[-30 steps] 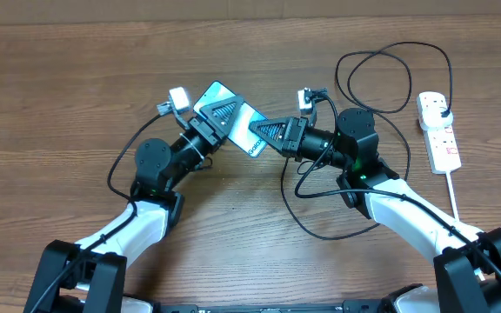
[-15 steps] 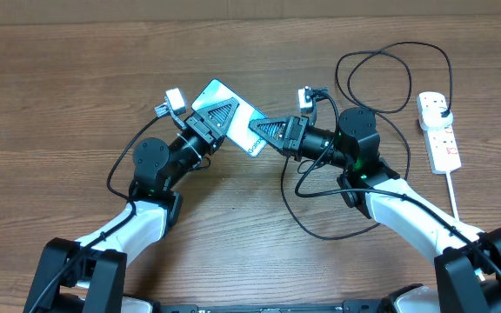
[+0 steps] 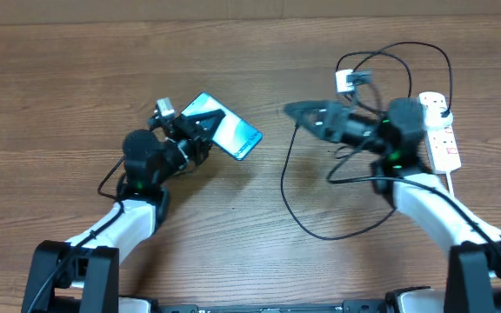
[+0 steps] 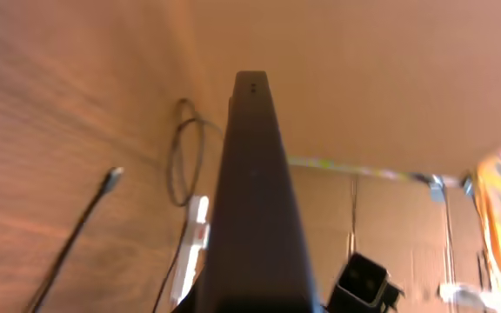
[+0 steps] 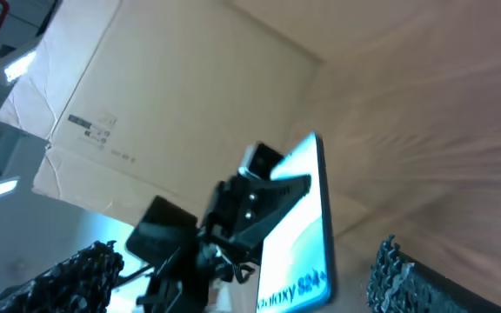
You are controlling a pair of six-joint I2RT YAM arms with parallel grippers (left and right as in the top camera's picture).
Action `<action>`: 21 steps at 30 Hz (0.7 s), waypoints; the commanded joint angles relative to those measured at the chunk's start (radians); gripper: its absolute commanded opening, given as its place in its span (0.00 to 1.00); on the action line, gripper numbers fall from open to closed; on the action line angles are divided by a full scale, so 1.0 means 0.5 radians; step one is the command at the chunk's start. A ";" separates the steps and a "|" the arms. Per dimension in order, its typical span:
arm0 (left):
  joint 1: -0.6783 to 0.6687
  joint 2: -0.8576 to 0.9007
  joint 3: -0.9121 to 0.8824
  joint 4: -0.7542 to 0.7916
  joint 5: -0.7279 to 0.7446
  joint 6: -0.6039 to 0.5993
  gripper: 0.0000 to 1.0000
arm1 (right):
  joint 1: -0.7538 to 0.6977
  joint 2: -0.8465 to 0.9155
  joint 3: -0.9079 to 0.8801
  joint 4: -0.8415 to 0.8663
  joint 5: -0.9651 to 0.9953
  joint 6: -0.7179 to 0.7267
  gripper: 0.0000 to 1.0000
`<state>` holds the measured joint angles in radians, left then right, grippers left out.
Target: Plug charger to phone and switch on socket
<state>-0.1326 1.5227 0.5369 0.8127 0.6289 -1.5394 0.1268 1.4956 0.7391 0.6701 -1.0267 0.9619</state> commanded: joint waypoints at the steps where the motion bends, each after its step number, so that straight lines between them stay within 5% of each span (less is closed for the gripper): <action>1: 0.093 -0.001 0.150 -0.167 0.343 -0.150 0.04 | -0.032 -0.163 0.018 -0.143 -0.185 -0.258 0.96; 12: 0.100 0.504 0.728 -0.269 1.064 -0.532 0.05 | -0.032 -0.288 0.018 -1.472 0.285 -1.012 1.00; 21: 0.047 0.791 0.861 -0.256 1.191 -0.959 0.05 | -0.031 -0.288 0.018 -2.136 0.792 -1.247 1.00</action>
<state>-0.1001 1.9018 0.9314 0.6750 1.1549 -1.9072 0.1120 1.3716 0.7441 -0.3557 -0.7574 0.4263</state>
